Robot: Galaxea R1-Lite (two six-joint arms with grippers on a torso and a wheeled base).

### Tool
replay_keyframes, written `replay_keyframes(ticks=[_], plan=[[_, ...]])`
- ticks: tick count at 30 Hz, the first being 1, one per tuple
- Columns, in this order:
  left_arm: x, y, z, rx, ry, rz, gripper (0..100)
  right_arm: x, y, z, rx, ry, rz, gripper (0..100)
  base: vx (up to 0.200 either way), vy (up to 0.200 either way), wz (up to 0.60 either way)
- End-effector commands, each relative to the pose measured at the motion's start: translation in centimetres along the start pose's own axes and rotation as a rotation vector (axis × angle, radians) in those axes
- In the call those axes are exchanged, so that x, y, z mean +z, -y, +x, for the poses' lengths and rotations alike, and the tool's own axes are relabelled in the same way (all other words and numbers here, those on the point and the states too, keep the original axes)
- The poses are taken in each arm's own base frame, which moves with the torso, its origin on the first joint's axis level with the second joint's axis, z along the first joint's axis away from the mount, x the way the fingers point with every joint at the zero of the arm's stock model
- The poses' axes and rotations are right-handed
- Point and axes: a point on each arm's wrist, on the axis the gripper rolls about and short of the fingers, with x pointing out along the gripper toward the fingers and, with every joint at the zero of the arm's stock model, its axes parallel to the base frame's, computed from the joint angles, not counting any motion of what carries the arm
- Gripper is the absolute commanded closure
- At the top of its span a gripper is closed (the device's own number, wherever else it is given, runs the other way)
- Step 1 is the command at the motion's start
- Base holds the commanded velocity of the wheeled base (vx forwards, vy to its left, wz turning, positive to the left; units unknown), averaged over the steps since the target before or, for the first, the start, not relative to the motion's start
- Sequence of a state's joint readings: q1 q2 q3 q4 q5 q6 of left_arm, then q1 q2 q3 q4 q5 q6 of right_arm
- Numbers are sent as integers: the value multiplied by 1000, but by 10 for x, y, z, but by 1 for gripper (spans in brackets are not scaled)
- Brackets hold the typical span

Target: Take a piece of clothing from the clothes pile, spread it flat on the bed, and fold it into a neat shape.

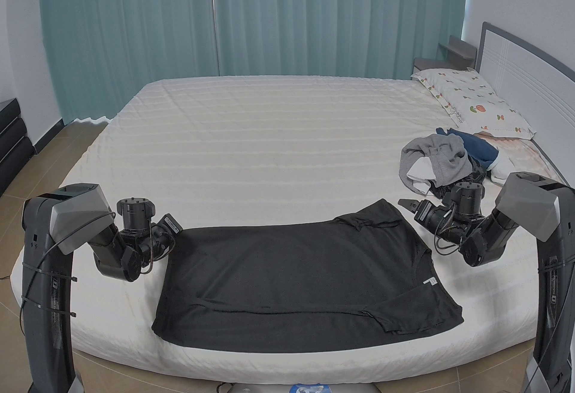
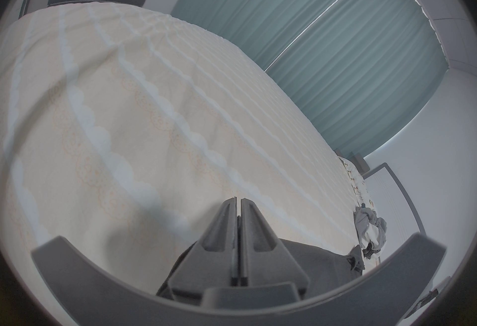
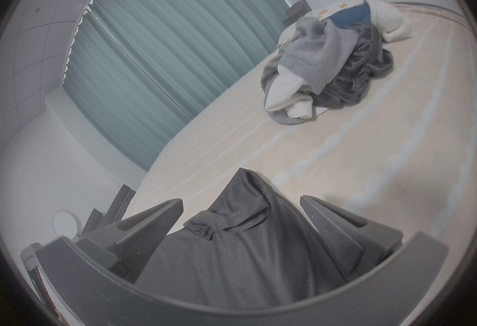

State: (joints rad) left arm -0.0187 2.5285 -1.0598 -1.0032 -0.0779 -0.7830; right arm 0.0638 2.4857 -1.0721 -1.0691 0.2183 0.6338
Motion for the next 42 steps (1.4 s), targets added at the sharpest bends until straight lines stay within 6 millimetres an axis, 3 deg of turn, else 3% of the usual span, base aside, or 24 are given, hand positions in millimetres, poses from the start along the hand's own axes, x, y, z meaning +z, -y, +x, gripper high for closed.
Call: replay_keyframes(ticks=[1, 8, 17, 23, 30, 31, 35, 42], plan=[[-2, -1, -2, 7, -7, -13, 100, -7, -9, 25, 56, -70, 25, 0, 0, 0, 0], [-3, -2, -4, 12, -11, -14, 100, -23, -41, 31, 101, -158, 25, 0, 0, 0, 0], [-3, -2, -4, 12, -11, -14, 100, -43, -50, 47, 69, -247, 25, 0, 0, 0, 0], [-3, -2, -3, 12, -11, -12, 100, -29, -53, 64, 46, -228, 32, 0, 0, 0, 0], [-3, -2, -2, 8, -8, -12, 100, -33, -48, 84, 9, -247, 36, 0, 0, 0, 0], [-3, -2, -2, 8, -8, -12, 100, -16, -57, 101, 19, -126, 19, 0, 0, 0, 0], [-4, -2, -3, 7, -9, -11, 100, 5, -71, 119, 70, 21, 50, 0, 0, 0, 0], [-4, -2, -3, 8, -8, -11, 100, 10, -82, 122, 189, 183, 29, 0, 0, 0, 0]])
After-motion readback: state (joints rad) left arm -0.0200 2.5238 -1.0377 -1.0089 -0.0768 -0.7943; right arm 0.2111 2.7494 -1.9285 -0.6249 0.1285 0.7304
